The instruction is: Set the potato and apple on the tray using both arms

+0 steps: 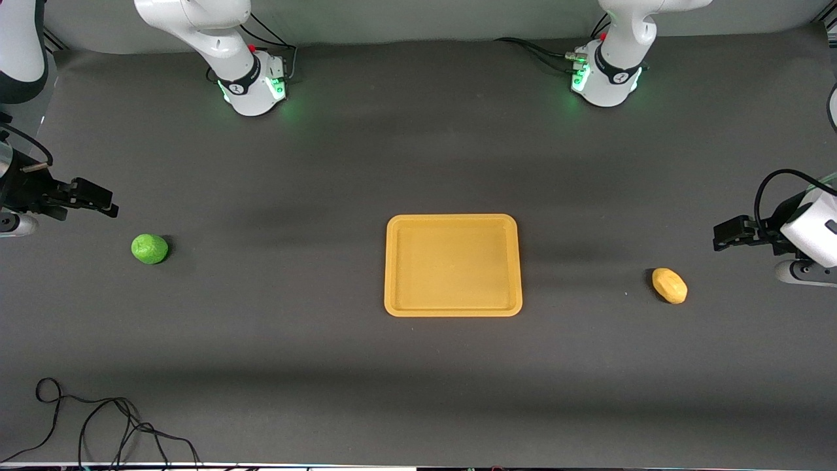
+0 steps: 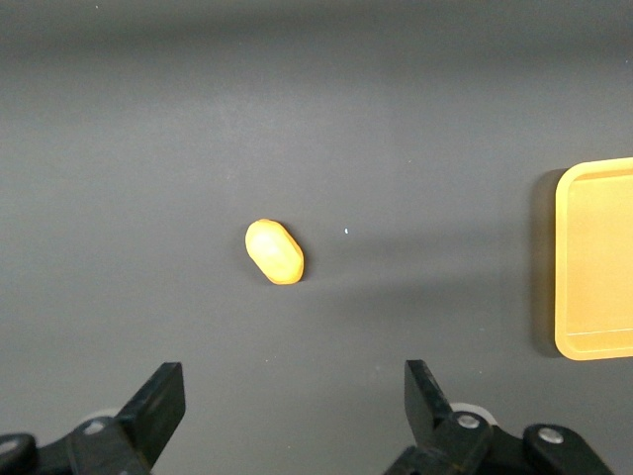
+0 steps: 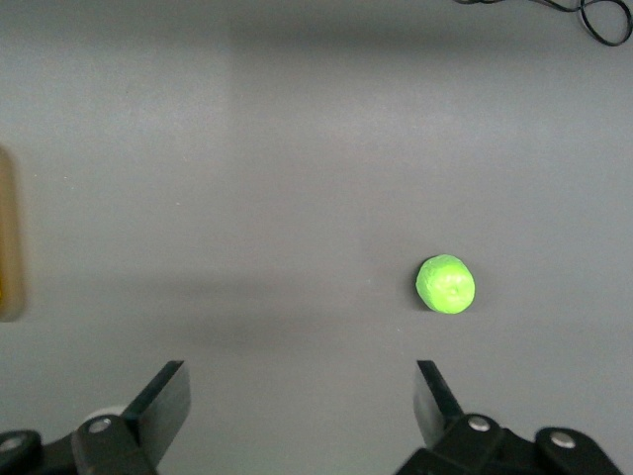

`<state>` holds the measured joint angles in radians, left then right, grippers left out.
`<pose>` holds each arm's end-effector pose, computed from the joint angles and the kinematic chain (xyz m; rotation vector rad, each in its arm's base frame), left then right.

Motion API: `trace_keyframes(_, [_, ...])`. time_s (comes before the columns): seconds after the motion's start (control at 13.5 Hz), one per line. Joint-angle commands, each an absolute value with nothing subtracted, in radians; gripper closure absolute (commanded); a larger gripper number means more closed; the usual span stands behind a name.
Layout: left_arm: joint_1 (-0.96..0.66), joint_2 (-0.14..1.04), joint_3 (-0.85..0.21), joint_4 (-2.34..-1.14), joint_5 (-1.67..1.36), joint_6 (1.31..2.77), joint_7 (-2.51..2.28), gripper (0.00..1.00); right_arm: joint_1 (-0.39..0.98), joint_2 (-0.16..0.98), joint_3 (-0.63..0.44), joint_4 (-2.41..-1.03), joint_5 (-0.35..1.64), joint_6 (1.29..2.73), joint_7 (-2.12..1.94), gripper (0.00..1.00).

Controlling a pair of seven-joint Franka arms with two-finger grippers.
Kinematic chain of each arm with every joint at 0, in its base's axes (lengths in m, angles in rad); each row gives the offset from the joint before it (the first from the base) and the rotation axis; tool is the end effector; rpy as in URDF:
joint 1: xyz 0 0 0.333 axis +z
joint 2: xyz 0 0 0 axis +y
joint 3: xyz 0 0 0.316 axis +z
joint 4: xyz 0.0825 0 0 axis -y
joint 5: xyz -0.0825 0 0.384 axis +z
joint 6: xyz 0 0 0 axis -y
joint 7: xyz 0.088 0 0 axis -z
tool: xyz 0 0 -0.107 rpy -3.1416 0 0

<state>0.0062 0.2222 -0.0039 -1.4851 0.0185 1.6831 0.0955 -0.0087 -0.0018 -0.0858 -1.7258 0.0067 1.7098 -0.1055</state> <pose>0.6271 0.0035 0.5434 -3.1215 0.1490 0.0391 0.5581 -0.0523 0.5638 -3.1333 -0.0157 0.0211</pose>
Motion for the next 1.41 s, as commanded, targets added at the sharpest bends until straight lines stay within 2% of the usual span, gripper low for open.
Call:
trace_keyframes(0.0, [0.008,0.212,0.003,-1.544,0.032,1.704,0.093,0.04,-0.002,-0.003,-0.091,-1.717,0.005,1.704,-0.115,0.00])
trace_keyframes(0.37, [0.113,0.264,0.005,-1.794,0.060,2.001,0.240,0.06,-0.003,0.002,-0.091,-1.709,0.006,1.704,-0.115,0.00])
trace_keyframes(1.04, [0.129,0.457,-0.002,-1.807,0.049,2.078,0.267,0.12,-0.002,0.005,-0.087,-1.683,0.011,1.707,-0.117,0.00])
trace_keyframes(1.33, [0.138,0.546,-0.002,-1.793,-0.049,2.172,0.256,0.12,-0.003,0.003,-0.091,-1.683,0.011,1.706,-0.121,0.00])
